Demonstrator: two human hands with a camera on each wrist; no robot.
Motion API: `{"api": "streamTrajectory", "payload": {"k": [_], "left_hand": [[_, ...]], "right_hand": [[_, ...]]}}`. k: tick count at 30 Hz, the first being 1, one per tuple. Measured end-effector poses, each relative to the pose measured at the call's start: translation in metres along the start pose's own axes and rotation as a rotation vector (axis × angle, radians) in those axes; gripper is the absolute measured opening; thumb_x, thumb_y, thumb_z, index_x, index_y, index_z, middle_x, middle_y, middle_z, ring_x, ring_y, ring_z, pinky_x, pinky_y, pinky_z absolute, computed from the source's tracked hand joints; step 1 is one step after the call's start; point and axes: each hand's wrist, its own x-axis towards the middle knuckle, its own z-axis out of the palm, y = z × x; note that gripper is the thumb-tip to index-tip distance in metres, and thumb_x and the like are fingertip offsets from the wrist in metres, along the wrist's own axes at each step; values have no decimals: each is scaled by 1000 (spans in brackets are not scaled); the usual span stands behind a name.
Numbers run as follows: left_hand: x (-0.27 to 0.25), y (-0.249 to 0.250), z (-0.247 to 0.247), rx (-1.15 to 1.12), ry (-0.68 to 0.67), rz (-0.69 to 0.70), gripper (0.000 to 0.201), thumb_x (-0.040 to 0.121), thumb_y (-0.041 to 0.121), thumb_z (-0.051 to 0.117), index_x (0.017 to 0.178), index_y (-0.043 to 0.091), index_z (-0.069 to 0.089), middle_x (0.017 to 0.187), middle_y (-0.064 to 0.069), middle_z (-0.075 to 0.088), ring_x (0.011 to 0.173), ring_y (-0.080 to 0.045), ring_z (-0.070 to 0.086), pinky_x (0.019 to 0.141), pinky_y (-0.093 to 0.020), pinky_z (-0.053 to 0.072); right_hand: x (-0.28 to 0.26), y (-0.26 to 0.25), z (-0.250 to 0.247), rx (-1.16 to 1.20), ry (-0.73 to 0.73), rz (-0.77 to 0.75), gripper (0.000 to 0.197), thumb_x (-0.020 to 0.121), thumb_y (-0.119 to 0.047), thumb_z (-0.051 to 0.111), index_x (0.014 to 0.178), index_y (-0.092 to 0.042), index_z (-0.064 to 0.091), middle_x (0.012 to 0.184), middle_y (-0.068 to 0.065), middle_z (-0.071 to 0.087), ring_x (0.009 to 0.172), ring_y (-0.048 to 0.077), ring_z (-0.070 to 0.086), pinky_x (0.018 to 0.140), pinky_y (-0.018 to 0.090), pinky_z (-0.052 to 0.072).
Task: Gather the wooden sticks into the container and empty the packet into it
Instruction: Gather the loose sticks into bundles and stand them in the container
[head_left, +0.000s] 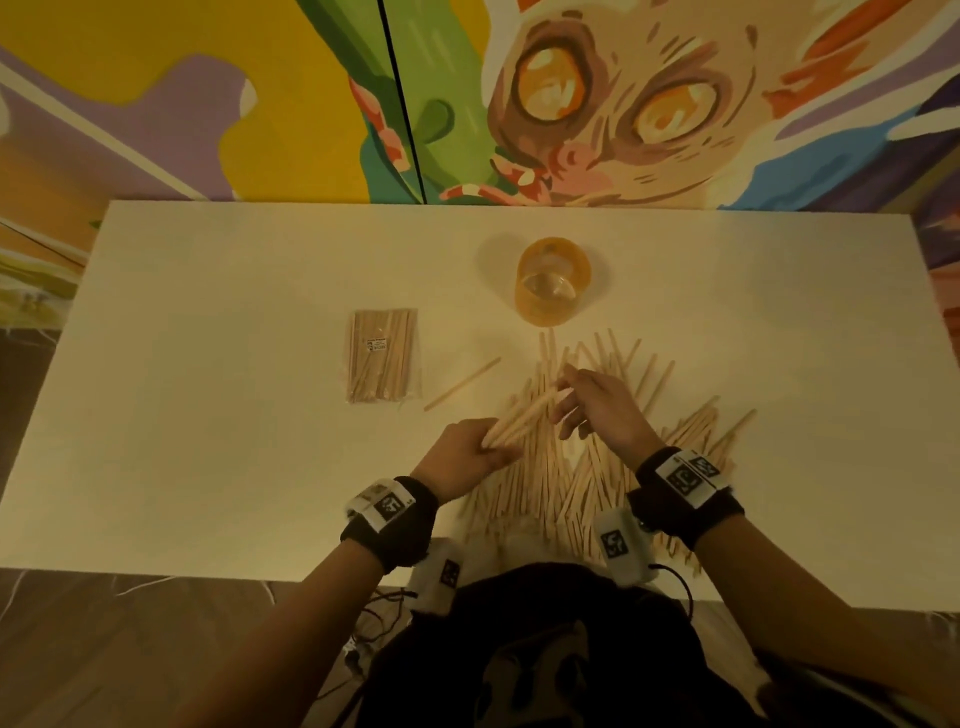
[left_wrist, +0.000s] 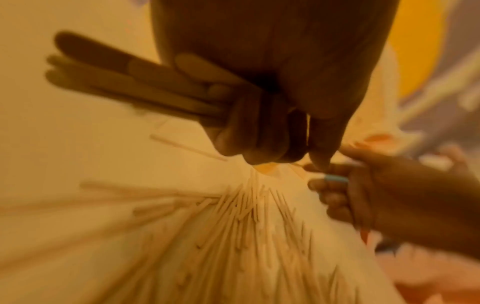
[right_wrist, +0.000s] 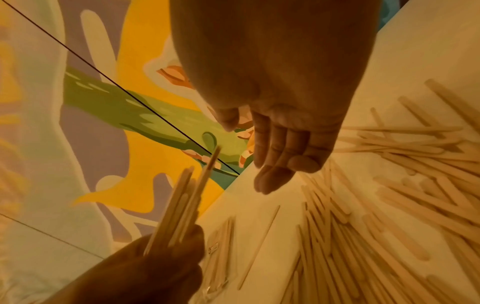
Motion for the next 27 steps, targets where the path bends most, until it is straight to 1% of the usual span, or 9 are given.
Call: {"api": "streamTrajectory", "payload": {"k": [2, 3, 7, 10, 14, 18, 21, 23, 27], "left_hand": [[1, 2, 5, 315, -16, 98, 23, 92, 39, 59, 94, 17, 64, 72, 6, 56, 68, -12, 51, 63, -27, 33], [2, 3, 7, 392, -11, 120, 26, 92, 41, 58, 97, 17, 65, 76, 2, 61, 70, -15, 54, 63, -27, 33], [6, 11, 10, 495, 39, 122, 30, 91, 40, 59, 100, 15, 70, 85, -9, 70, 78, -24, 63, 61, -28, 34], [7, 18, 10, 550, 49, 110, 28, 90, 35, 59, 103, 15, 71, 87, -11, 70, 80, -28, 64, 62, -30, 35], [11, 24, 14, 463, 73, 78, 19, 86, 31, 61, 99, 17, 63, 88, -8, 69, 83, -27, 64, 64, -30, 38], [14, 23, 16, 403, 115, 101, 57, 81, 27, 69, 131, 19, 44, 101, -12, 69, 91, -32, 63, 68, -30, 41], [15, 22, 15, 258, 70, 122, 75, 79, 22, 71, 143, 23, 32, 92, -8, 71, 82, -26, 65, 71, -32, 49], [14, 21, 15, 216, 69, 137, 76, 79, 26, 74, 143, 25, 33, 85, -1, 65, 72, -18, 59, 69, -28, 46], [9, 16, 5, 258, 42, 147, 58, 77, 38, 77, 128, 29, 52, 88, 7, 59, 77, -10, 54, 70, -23, 38]], "right_hand": [[-7, -2, 5, -10, -13, -13, 48, 103, -40, 40, 96, -1, 67, 75, 15, 68, 54, 24, 61, 51, 26, 41], [-11, -2, 10, -33, -39, -30, 49, 104, -37, 40, 92, 2, 68, 72, 14, 66, 53, 22, 60, 51, 24, 41], [-28, 5, 32, -68, -114, -57, 53, 105, -31, 40, 84, 9, 69, 56, 5, 64, 44, 15, 54, 46, 15, 39], [-33, 3, 38, 12, -73, -103, 48, 104, -26, 42, 77, 5, 66, 58, 10, 63, 46, 18, 53, 46, 18, 38], [-34, -5, 34, 51, -82, -172, 31, 98, -9, 46, 78, 1, 67, 73, 26, 66, 49, 27, 58, 45, 28, 39], [-34, -6, 28, 39, -140, -135, 12, 92, -7, 64, 93, 3, 72, 92, 19, 71, 54, 26, 66, 48, 29, 52], [-33, -1, 22, 68, -184, -123, 14, 86, -4, 71, 96, 6, 72, 88, 25, 71, 58, 25, 67, 52, 27, 53], [-32, 2, 18, 98, -183, -109, 14, 84, -1, 72, 95, 8, 72, 79, 22, 71, 56, 22, 66, 51, 25, 51], [-29, 7, 10, 185, -139, -28, 13, 85, 2, 69, 94, 11, 71, 70, 20, 66, 53, 21, 59, 50, 25, 47]]}}
